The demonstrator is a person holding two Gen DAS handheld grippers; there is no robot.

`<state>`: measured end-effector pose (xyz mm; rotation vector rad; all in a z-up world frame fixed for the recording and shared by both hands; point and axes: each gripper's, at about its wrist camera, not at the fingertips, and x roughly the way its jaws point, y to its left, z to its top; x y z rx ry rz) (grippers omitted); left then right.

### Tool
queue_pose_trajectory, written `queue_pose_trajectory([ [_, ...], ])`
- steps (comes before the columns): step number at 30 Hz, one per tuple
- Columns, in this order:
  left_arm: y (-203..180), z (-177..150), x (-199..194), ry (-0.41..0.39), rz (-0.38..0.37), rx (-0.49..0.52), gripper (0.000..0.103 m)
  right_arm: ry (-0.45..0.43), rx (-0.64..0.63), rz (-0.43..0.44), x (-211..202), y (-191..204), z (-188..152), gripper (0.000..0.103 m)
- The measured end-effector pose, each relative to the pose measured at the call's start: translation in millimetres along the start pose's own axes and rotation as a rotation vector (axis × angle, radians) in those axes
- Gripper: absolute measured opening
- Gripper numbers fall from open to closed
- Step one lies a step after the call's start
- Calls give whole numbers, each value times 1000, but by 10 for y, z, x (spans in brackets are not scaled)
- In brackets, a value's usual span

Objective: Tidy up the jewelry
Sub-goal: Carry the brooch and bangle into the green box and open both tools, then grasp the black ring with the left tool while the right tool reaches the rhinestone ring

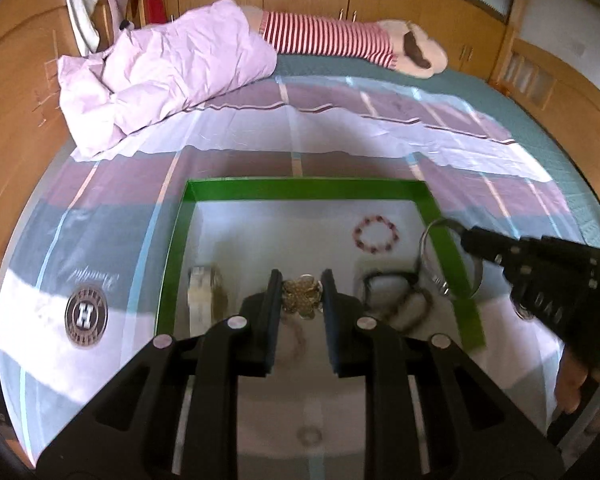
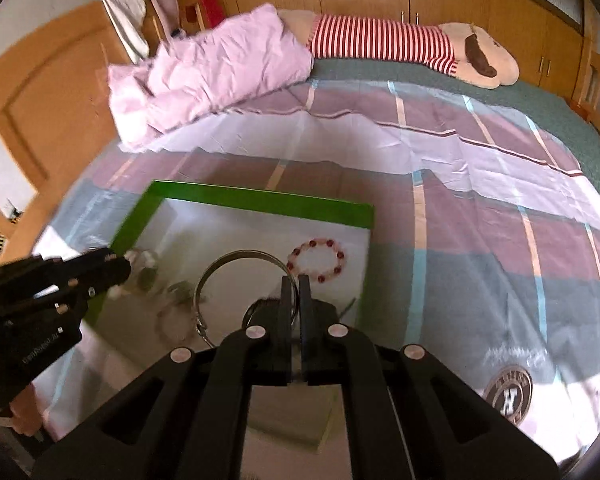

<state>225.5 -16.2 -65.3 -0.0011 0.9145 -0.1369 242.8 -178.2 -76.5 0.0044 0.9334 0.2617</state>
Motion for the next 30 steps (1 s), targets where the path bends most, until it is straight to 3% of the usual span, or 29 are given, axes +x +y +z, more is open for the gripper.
queue_pose_trajectory([
  [7,189,183,781,165,7,-54,20,149,-1,-60,758,94,97,6],
  [9,191,132,920,193,7,-52,20,157,2,-76,817,91,75,17],
  [10,194,117,950,198,5,-49,22,152,13,-63,786,79,54,20],
  [12,180,79,923,191,-6,-47,41,114,33,-21,621,60,29,24],
  [15,108,-15,675,138,-9,-9,43,38,24,14,182,40,-45,27],
  [18,58,-219,240,79,-25,23,46,-18,3,86,-387,-27,-321,42],
  [21,50,-651,-188,30,-56,39,48,-7,-30,145,-689,-54,-782,50],
  [26,39,-1259,-32,133,-91,-18,48,119,-83,168,-364,51,-1580,55],
  [30,-16,-1456,204,175,-56,-30,45,173,-124,157,-152,205,-1820,55],
])
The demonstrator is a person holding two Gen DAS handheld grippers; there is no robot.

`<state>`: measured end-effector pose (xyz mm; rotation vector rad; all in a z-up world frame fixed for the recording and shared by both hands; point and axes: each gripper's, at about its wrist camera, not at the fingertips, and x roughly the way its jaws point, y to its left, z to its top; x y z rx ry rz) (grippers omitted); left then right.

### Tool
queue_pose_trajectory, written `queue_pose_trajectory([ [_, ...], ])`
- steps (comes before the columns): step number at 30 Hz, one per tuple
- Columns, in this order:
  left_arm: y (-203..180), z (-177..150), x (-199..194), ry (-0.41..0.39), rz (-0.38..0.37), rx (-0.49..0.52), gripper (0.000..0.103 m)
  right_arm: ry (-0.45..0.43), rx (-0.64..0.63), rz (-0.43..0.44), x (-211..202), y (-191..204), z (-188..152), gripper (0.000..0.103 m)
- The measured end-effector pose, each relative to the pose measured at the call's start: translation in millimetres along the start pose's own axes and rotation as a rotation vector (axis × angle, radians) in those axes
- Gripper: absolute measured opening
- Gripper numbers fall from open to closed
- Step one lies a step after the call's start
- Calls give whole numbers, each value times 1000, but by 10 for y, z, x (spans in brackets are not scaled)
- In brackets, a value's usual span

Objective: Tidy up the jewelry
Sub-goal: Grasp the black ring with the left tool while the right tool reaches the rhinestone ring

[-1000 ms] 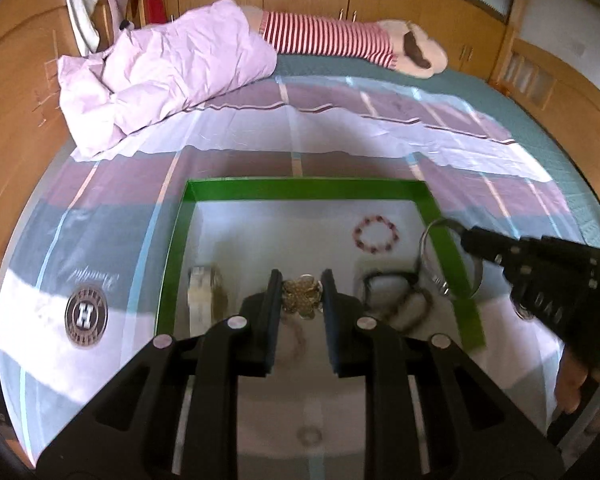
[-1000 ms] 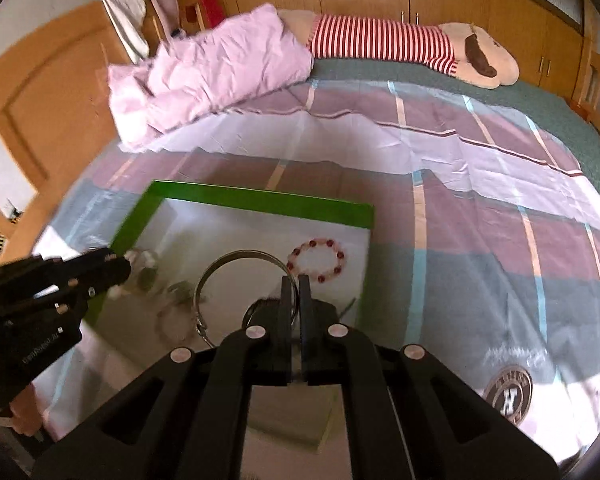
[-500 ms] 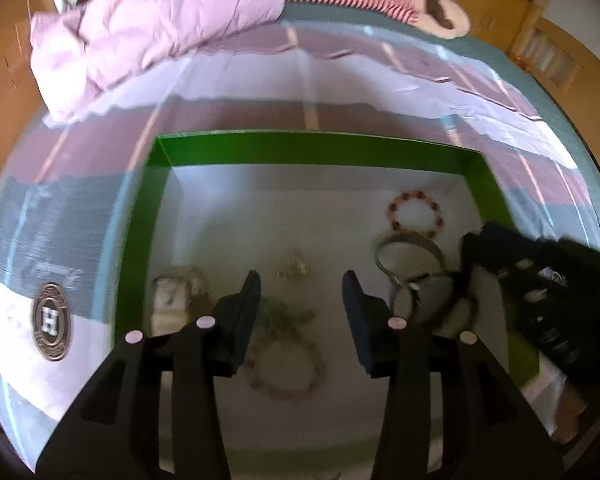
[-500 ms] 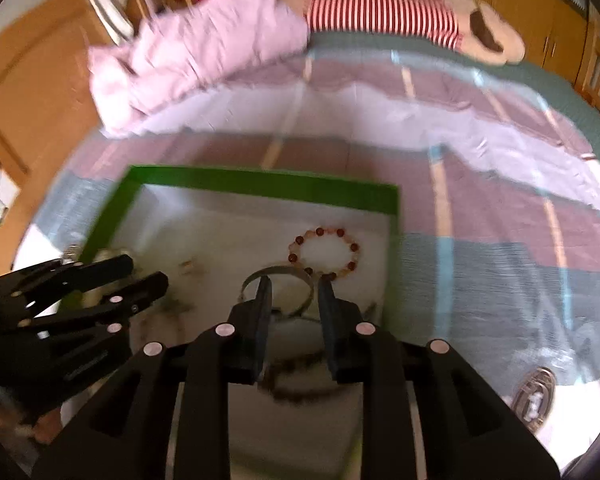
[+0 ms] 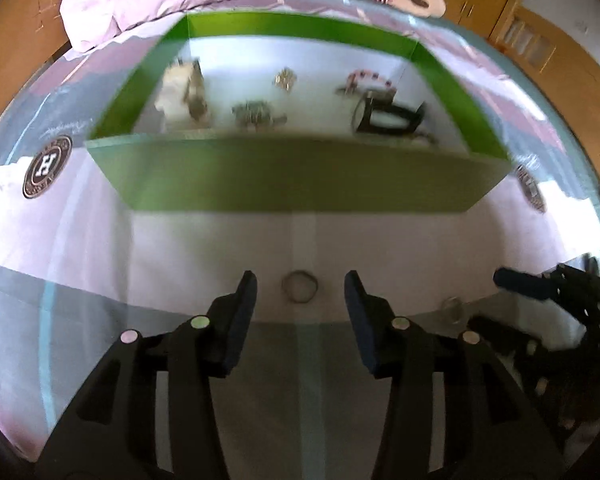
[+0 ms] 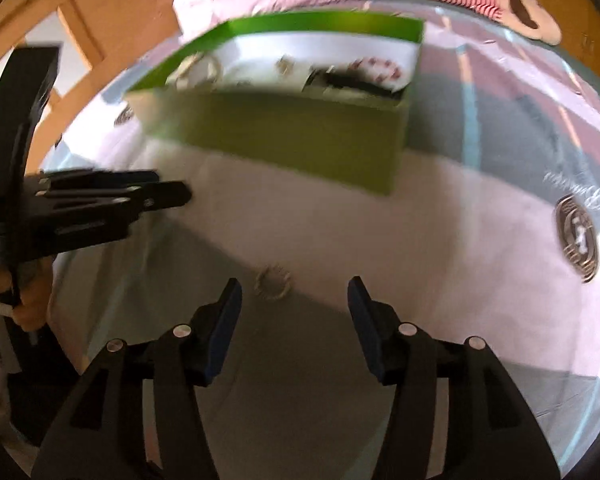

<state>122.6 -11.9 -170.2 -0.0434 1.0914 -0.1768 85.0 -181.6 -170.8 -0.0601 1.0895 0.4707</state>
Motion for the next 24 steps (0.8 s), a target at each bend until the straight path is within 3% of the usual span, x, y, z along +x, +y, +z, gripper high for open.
queue_pose_trajectory([
  [5,-87,-67,132,-3,50,30,44,-11,-73,-48,115,169,2,54],
  [7,-73,-71,117,-7,63,16,37,-29,-81,-71,162,190,5,45],
  [9,-51,-72,99,-8,62,5,21,-48,-91,-89,191,178,35,22],
  [10,-33,-68,94,-8,64,1,21,-52,-89,-86,189,170,50,21],
  [19,-119,-278,-98,-8,22,28,21,-18,-112,-89,64,138,-76,21],
  [23,-194,-412,-172,1,16,61,22,-24,-86,-63,-16,97,-145,41],
  [24,-202,-427,-177,0,19,67,22,-31,-76,-54,-40,82,-152,41],
])
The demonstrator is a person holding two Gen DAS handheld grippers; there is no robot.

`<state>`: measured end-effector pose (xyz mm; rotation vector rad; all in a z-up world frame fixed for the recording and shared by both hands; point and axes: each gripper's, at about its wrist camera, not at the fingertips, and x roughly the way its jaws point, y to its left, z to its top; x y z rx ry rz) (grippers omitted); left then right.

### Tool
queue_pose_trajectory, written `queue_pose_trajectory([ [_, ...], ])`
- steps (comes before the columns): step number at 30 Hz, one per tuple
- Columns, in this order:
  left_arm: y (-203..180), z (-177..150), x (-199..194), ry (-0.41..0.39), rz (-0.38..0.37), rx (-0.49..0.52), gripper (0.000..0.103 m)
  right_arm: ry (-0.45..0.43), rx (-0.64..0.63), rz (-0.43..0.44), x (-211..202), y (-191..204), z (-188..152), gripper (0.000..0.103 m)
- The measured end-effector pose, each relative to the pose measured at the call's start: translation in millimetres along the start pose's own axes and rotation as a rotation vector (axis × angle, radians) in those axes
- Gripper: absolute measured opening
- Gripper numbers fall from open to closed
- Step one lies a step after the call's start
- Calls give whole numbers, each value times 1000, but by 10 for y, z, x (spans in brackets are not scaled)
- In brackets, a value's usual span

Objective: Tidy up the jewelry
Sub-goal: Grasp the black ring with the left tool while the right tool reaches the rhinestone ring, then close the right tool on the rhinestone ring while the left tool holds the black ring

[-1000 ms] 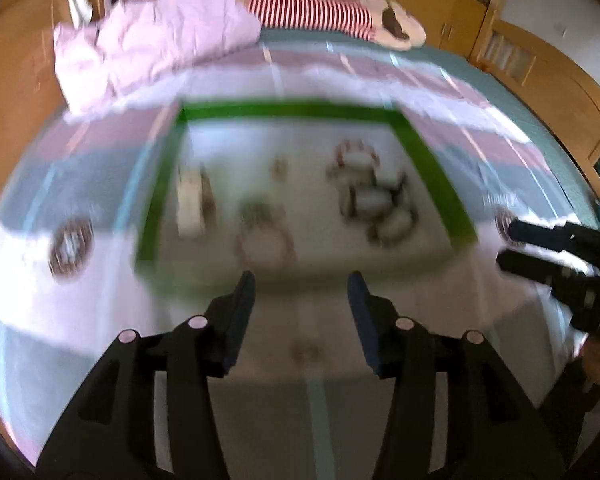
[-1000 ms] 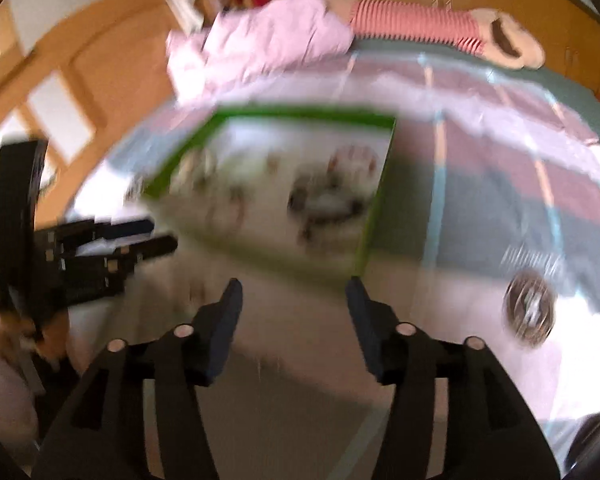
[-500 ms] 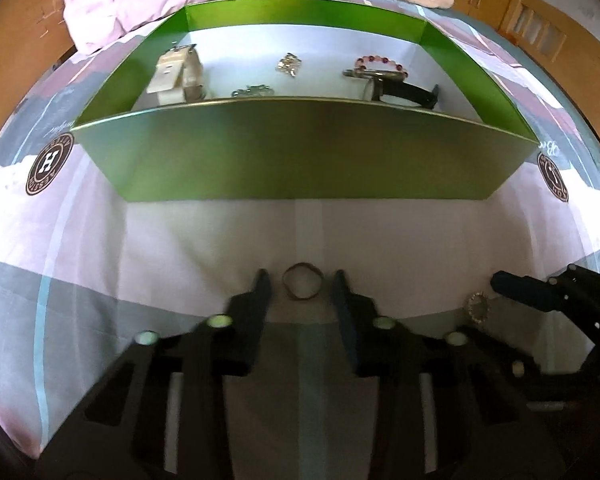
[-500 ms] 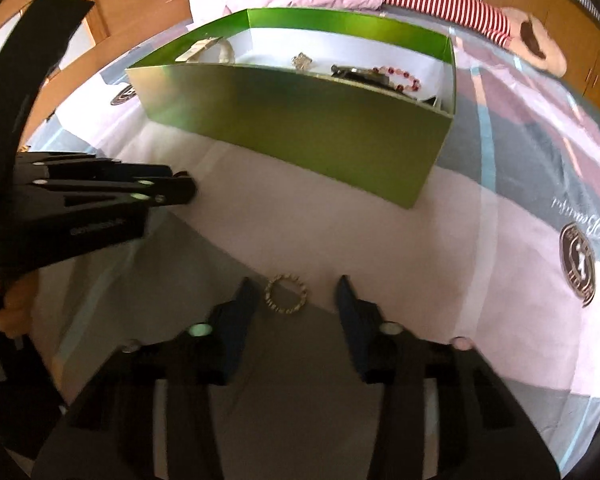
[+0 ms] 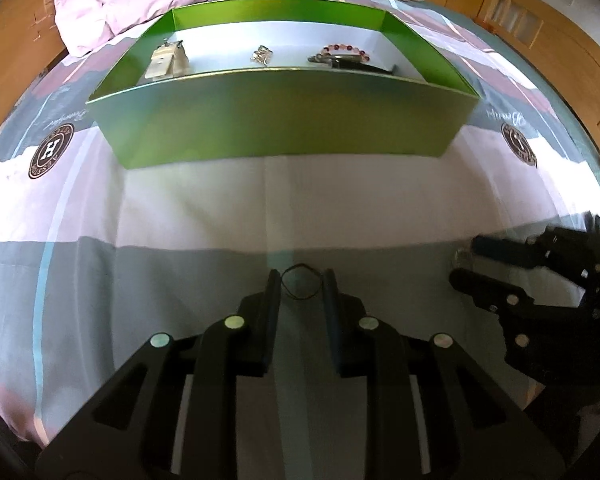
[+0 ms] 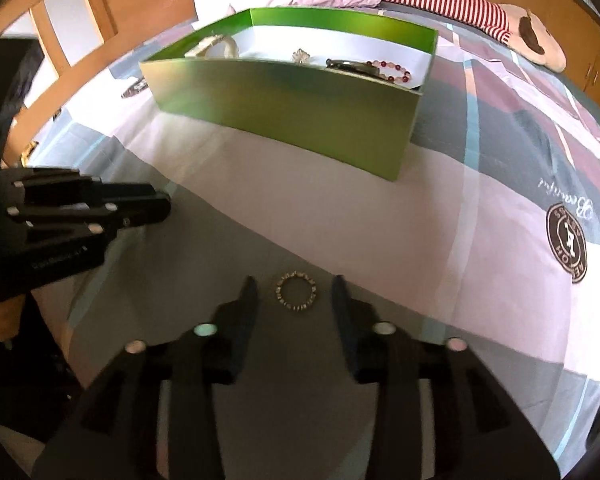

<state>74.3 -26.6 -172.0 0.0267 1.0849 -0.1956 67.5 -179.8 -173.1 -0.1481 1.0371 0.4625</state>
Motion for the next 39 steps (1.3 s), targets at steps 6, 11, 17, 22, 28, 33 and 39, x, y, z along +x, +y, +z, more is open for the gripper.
queue_pose_trajectory([
  [6,-32,-39,67,14,7,16,33,8,16,-14,34,-22,-34,41],
  [11,-59,-36,91,11,15,29,35,4,7,-28,65,11,-35,41],
  [17,-78,-36,101,3,31,37,36,-3,-42,-69,82,104,-50,33],
  [22,-82,-45,88,-1,31,39,28,-7,-66,-73,65,149,-51,21],
  [28,-86,-46,62,-4,31,33,21,-16,-60,-90,32,169,-48,21],
  [33,-99,-65,63,-9,43,39,21,-9,-2,-109,53,171,-55,21],
  [39,-78,-74,68,-16,33,39,25,-35,258,-170,-36,43,-197,52],
])
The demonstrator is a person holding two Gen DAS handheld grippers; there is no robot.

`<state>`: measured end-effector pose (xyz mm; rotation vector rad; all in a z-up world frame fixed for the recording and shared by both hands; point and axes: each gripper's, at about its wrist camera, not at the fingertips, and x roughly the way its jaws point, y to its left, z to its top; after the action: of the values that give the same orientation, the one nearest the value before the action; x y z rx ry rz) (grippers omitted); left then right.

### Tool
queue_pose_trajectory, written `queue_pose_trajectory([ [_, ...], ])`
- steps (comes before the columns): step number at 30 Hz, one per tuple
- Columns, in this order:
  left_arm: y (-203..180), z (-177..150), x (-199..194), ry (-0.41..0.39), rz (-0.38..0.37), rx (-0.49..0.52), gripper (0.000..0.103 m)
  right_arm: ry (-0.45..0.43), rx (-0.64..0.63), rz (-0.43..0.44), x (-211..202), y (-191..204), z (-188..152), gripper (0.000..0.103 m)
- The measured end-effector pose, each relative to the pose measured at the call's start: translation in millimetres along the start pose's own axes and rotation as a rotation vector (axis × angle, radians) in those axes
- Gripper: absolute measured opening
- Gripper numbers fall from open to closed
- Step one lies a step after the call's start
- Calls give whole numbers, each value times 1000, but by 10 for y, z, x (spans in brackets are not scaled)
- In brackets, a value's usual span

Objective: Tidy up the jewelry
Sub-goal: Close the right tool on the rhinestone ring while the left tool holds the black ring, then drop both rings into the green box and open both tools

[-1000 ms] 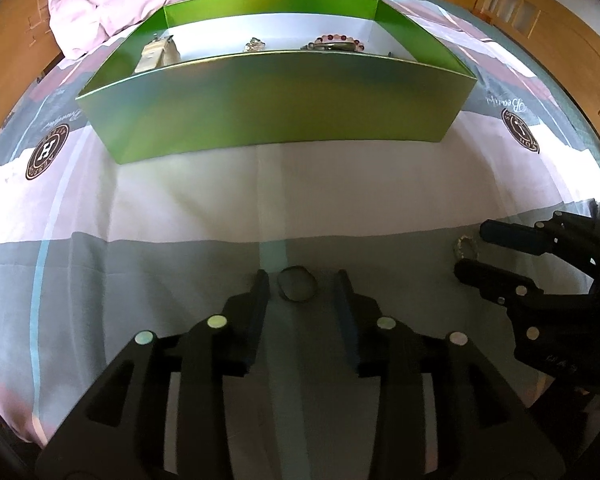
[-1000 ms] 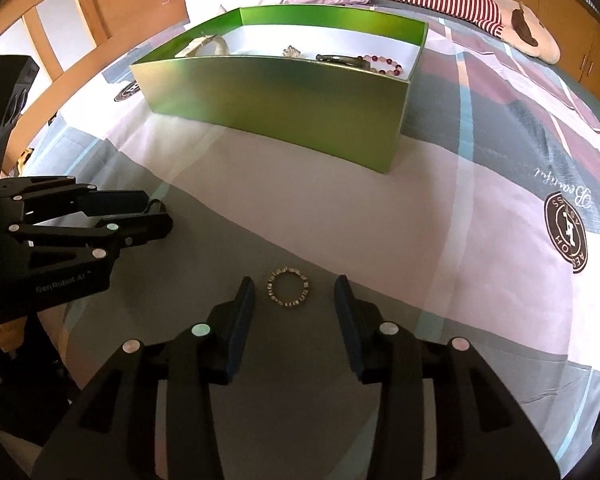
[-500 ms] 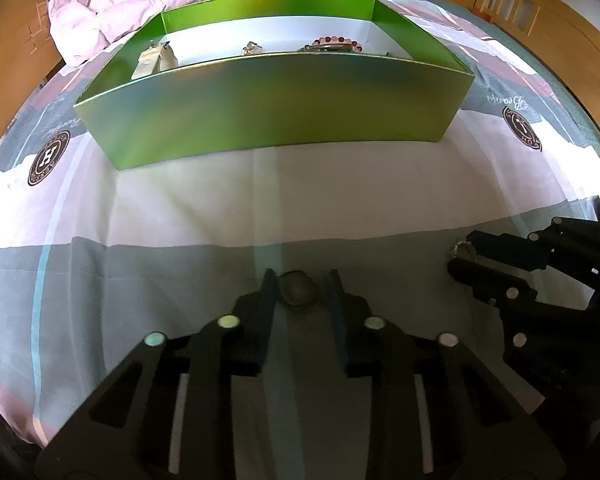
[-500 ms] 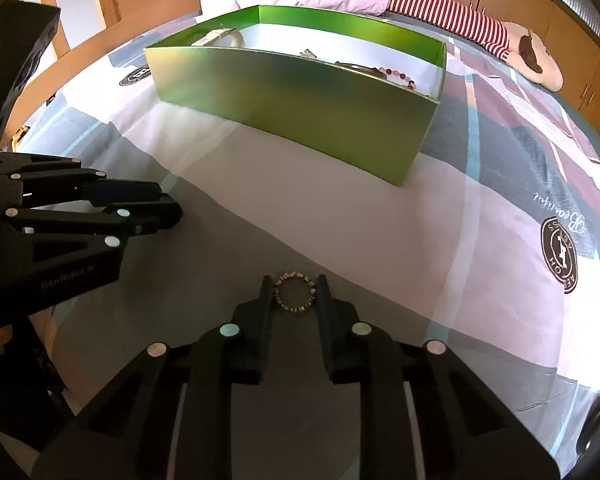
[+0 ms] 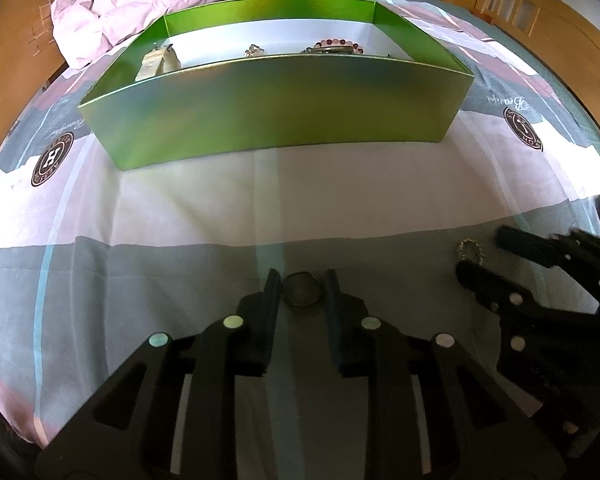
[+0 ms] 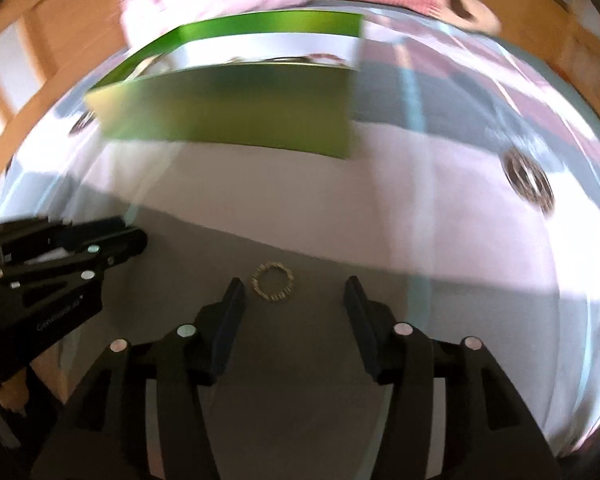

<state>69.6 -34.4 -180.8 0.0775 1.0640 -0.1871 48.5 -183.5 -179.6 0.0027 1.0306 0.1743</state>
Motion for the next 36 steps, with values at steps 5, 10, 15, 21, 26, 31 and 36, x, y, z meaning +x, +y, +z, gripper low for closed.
queue_pose_trajectory([
  [5,58,9,14,-8,-28,18,36,-22,91,-45,-36,-7,-89,52],
  [10,87,2,30,-17,-48,35,43,-28,114,-102,18,113,-28,46],
  [15,58,-23,38,-43,-39,62,42,-37,73,-144,81,263,2,21],
  [21,145,-8,12,-54,-66,31,21,-41,77,-134,45,285,6,21],
  [26,198,51,-200,-94,-33,1,21,-60,65,-124,-118,300,79,21],
  [31,269,226,-602,-165,14,-14,21,-155,47,-126,-524,382,369,21],
  [36,388,600,-962,-239,41,-40,21,-276,54,-116,-931,424,892,21],
])
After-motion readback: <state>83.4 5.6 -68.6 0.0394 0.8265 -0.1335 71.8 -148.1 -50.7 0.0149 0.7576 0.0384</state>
